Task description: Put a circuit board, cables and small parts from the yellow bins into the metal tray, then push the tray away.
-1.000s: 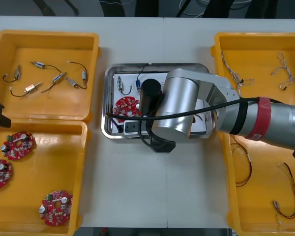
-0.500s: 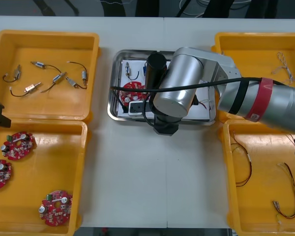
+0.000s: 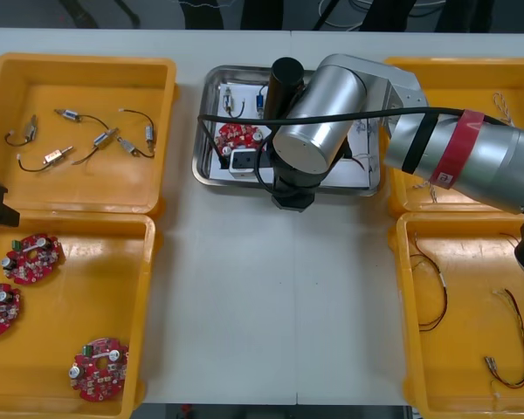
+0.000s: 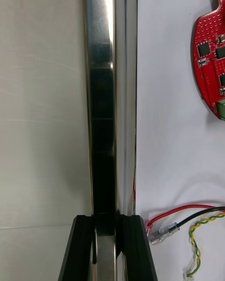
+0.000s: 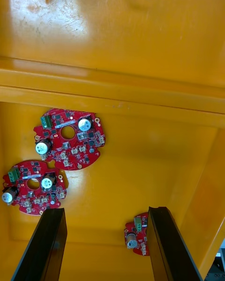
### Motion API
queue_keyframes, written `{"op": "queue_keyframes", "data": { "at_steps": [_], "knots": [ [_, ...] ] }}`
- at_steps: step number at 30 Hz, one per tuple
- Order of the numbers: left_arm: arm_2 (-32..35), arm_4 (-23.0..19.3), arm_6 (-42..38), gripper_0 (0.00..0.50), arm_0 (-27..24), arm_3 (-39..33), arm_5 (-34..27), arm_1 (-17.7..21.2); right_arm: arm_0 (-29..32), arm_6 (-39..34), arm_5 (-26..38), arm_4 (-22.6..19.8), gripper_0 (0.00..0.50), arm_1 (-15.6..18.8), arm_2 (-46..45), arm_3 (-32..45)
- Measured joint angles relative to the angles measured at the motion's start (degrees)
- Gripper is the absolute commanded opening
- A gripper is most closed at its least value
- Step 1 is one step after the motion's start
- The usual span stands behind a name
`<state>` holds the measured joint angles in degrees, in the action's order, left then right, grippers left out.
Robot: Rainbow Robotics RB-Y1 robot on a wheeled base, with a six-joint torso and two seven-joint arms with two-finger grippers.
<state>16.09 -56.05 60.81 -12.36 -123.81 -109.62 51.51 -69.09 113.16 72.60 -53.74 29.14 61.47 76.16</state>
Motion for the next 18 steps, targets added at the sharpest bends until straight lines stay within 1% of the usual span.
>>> {"op": "queue_keyframes", "data": {
  "at_steps": [3, 8, 12, 18],
  "knots": [
    [0.0, 0.0, 0.0, 0.500, 0.0, 0.0, 0.0, 0.0, -0.8, 0.8, -0.1, 0.0, 0.000, -0.5, 0.0, -1.6],
    [0.0, 0.0, 0.0, 0.500, 0.0, 0.0, 0.0, 0.0, -2.0, 8.2, -1.6, -1.2, 0.000, -1.2, 0.0, -4.7],
    [0.0, 0.0, 0.0, 0.500, 0.0, 0.0, 0.0, 0.0, -2.6, 9.2, -4.3, -2.7, 0.000, -1.3, 0.0, -6.6],
    [0.0, 0.0, 0.0, 0.500, 0.0, 0.0, 0.0, 0.0, -3.5, 13.2, -4.9, -2.8, 0.000, -2.0, 0.0, -8.9]
  ]
}}
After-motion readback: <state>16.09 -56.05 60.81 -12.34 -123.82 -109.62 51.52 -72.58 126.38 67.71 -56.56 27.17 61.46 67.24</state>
